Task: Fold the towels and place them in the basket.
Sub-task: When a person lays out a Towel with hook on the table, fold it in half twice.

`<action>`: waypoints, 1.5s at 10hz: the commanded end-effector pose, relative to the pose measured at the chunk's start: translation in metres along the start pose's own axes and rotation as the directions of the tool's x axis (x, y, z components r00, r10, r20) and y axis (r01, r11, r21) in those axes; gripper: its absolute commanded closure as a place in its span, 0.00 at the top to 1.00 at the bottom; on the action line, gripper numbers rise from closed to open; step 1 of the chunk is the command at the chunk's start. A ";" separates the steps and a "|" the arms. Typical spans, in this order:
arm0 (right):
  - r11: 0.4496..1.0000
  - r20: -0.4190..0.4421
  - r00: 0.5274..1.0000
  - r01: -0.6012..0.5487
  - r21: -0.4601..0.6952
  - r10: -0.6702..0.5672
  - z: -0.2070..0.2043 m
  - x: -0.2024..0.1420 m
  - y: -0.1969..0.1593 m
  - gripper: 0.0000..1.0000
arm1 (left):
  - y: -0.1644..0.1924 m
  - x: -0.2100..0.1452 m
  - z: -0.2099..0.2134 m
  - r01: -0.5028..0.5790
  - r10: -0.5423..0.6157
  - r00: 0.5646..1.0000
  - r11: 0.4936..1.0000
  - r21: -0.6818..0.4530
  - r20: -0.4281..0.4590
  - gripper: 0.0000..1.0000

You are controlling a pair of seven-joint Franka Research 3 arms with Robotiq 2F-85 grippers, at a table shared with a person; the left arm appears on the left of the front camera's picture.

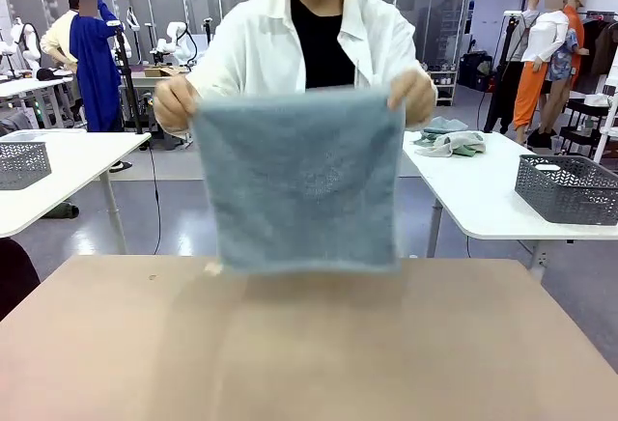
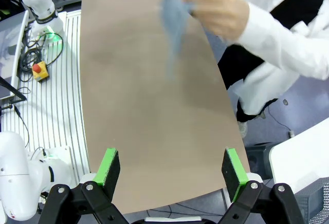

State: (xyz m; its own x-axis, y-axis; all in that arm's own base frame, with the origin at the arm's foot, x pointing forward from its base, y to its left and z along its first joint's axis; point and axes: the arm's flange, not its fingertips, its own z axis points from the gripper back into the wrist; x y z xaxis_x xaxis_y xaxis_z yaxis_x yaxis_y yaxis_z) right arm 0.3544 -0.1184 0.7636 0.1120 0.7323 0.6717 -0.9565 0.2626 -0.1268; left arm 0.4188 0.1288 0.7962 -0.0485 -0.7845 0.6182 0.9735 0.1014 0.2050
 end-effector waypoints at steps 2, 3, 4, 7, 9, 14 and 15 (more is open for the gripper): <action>1.000 0.008 1.000 -0.004 0.003 0.004 0.000 0.002 0.001 1.00 | 0.004 -0.002 0.001 -0.013 0.016 0.998 0.999 -0.044 0.064 1.00; 1.000 0.008 1.000 -0.004 0.003 0.004 0.000 0.002 0.001 1.00 | 0.005 -0.009 0.001 -0.012 0.016 0.997 0.999 -0.047 0.080 1.00; 1.000 0.008 1.000 -0.004 0.003 0.004 0.000 0.002 0.001 1.00 | 0.004 -0.010 0.000 -0.010 0.014 0.996 0.999 -0.050 0.084 1.00; 1.000 0.008 1.000 -0.004 0.003 0.004 0.000 0.002 0.001 1.00 | 0.003 -0.012 -0.002 -0.002 0.007 0.997 0.999 -0.053 0.078 1.00; 1.000 0.008 1.000 -0.004 0.003 0.004 0.000 0.002 0.001 1.00 | 0.005 -0.012 -0.006 -0.018 0.021 0.997 0.999 -0.040 0.078 1.00; 1.000 0.008 1.000 -0.004 0.003 0.004 0.000 0.002 0.001 1.00 | 0.005 -0.012 -0.006 -0.018 0.021 0.997 0.999 -0.040 0.078 1.00; 1.000 0.008 1.000 -0.004 0.003 0.004 0.000 0.002 0.001 1.00 | 0.005 -0.012 -0.006 -0.018 0.021 0.997 0.999 -0.040 0.078 1.00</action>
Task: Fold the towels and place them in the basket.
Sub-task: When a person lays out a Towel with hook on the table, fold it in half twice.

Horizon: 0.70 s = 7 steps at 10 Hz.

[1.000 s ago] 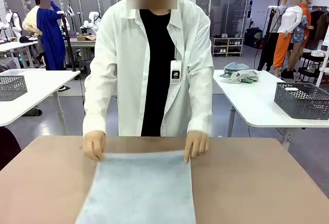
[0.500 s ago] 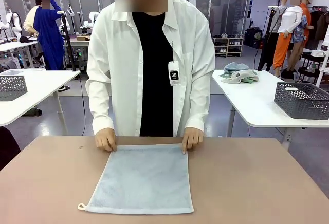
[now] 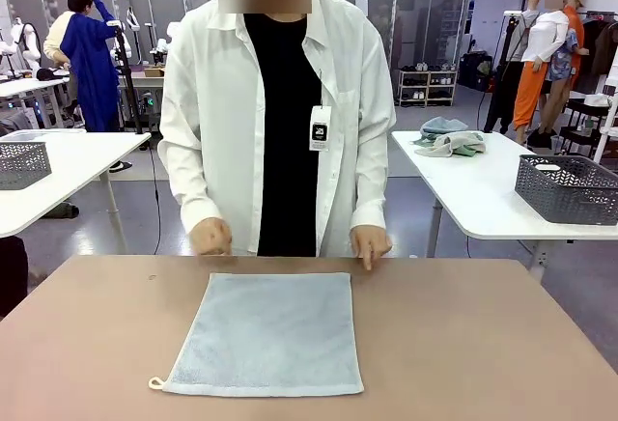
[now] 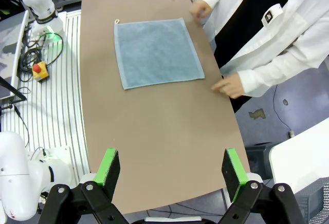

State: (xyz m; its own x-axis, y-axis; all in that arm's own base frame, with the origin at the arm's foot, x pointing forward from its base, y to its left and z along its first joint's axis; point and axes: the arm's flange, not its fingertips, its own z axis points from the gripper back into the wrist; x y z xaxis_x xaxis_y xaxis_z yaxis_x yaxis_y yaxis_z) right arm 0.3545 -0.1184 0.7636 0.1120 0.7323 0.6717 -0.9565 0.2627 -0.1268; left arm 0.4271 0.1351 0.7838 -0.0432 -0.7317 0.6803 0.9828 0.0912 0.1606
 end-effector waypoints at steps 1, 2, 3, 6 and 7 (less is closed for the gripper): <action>1.000 0.009 1.000 -0.004 0.003 0.004 0.000 0.002 0.001 1.00 | -0.001 0.001 0.001 0.002 -0.002 1.000 1.000 0.002 0.000 1.00; 1.000 0.009 1.000 -0.004 0.003 0.004 0.000 0.002 0.001 1.00 | -0.001 0.001 0.001 0.002 -0.002 1.000 1.000 0.002 0.000 1.00; 1.000 0.009 1.000 -0.004 0.003 0.004 0.000 0.002 0.001 1.00 | -0.001 0.001 0.001 0.002 -0.002 1.000 1.000 0.002 0.000 1.00; 1.000 0.000 1.000 0.000 0.000 0.000 0.000 0.000 0.000 1.00 | -0.001 0.001 0.001 0.002 -0.002 1.000 1.000 0.002 0.000 1.00; 0.999 -0.071 0.996 -0.045 -0.007 0.044 0.000 0.021 0.003 1.00 | 0.000 0.000 0.000 0.000 0.000 1.000 1.000 0.000 0.000 1.00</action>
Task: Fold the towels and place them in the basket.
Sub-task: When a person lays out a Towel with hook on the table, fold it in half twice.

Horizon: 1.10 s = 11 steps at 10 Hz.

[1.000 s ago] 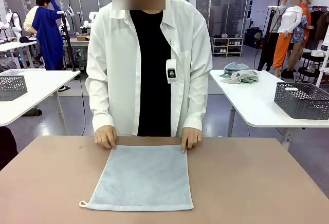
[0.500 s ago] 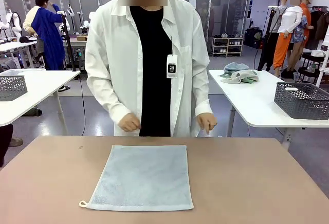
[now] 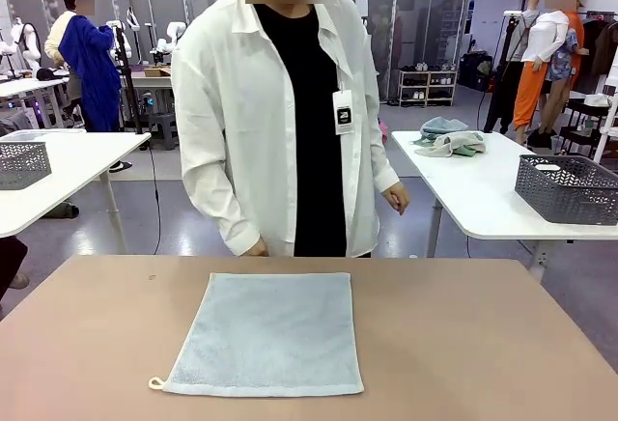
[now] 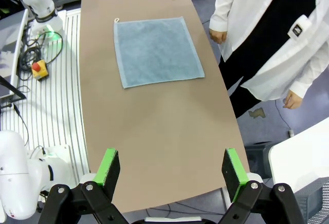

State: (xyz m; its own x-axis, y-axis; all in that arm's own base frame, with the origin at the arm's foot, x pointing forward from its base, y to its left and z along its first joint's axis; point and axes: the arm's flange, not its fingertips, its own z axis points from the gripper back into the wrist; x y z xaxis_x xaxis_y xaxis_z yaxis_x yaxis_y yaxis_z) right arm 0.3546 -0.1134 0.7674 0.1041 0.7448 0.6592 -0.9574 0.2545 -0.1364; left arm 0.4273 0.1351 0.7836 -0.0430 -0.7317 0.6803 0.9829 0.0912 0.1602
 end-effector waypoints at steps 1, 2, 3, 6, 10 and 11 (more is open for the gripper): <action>0.998 -0.089 0.994 -0.066 -0.016 0.064 0.000 0.043 0.007 1.00 | -0.002 0.037 0.006 0.014 -0.013 0.998 1.000 0.014 -0.067 1.00; 0.997 -0.153 0.985 -0.082 -0.012 0.079 -0.008 0.075 0.013 1.00 | -0.005 0.076 0.003 0.041 -0.036 0.990 0.999 0.030 -0.138 1.00; 0.994 -0.230 0.967 -0.111 -0.005 0.107 -0.028 0.114 0.018 1.00 | -0.007 0.118 -0.012 0.089 -0.081 0.974 0.996 0.029 -0.211 1.00; 0.991 -0.349 0.929 -0.095 0.089 0.120 -0.127 0.199 0.036 1.00 | -0.020 0.211 -0.102 0.146 -0.168 0.899 0.986 -0.085 -0.405 1.00; 0.979 -0.465 0.883 0.027 0.200 0.071 -0.277 0.211 0.045 1.00 | -0.044 0.221 -0.252 0.115 -0.223 0.826 0.966 -0.233 -0.517 1.00; 0.978 -0.489 0.871 0.058 0.202 0.050 -0.303 0.205 0.050 1.00 | -0.049 0.212 -0.279 0.115 -0.222 0.811 0.968 -0.224 -0.542 1.00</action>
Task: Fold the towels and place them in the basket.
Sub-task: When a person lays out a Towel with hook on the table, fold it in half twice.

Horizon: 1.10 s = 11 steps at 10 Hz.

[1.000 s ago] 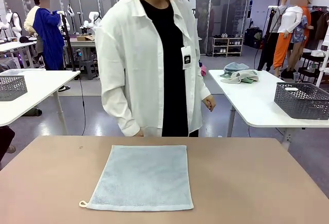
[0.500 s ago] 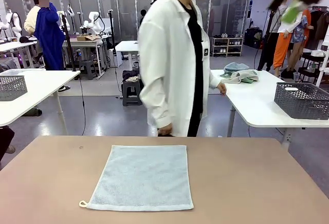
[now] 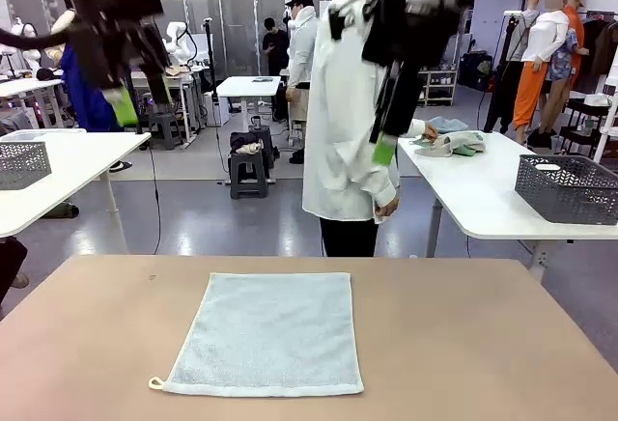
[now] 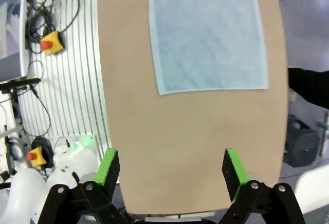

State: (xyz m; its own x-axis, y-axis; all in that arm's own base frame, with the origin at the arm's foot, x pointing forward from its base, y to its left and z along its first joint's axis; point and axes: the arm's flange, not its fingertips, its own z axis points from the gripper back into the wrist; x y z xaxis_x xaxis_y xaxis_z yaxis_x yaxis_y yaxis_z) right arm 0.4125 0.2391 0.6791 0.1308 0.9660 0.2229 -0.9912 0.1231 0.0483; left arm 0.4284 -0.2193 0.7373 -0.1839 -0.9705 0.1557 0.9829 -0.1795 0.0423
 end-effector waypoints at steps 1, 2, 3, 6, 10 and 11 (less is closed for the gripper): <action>0.996 -0.048 0.995 0.085 -0.016 -0.086 -0.030 0.002 0.002 1.00 | -0.010 -0.004 -0.039 -0.058 0.062 0.996 0.997 0.055 -0.067 1.00; 0.997 -0.052 0.995 0.079 -0.019 -0.080 -0.042 0.004 0.003 1.00 | -0.010 -0.003 -0.052 -0.061 0.066 0.994 0.996 0.060 -0.088 1.00; 0.998 -0.039 0.997 0.062 -0.011 -0.062 -0.046 0.004 0.002 1.00 | -0.008 -0.004 -0.060 -0.068 0.072 0.992 0.997 0.041 -0.105 1.00; 0.999 -0.040 0.998 0.046 0.022 -0.045 -0.048 0.003 -0.007 1.00 | 0.007 0.000 -0.055 -0.035 0.035 0.997 0.999 0.012 -0.075 1.00; 0.999 -0.037 0.998 0.044 0.020 -0.044 -0.049 0.004 -0.007 1.00 | 0.005 0.001 -0.075 -0.020 0.023 0.998 0.998 0.055 -0.050 1.00; 0.999 -0.011 0.999 0.048 0.012 -0.048 -0.065 0.003 -0.010 1.00 | 0.004 0.002 -0.099 -0.048 0.051 0.998 0.998 0.049 -0.049 1.00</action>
State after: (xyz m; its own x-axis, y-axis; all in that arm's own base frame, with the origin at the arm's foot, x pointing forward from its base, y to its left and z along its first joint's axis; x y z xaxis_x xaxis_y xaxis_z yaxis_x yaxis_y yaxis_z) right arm 0.4200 0.2537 0.6291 0.1746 0.9668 0.1868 -0.9837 0.1628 0.0770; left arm 0.4392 -0.2359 0.6667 -0.1473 -0.9855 0.0840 0.9879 -0.1425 0.0613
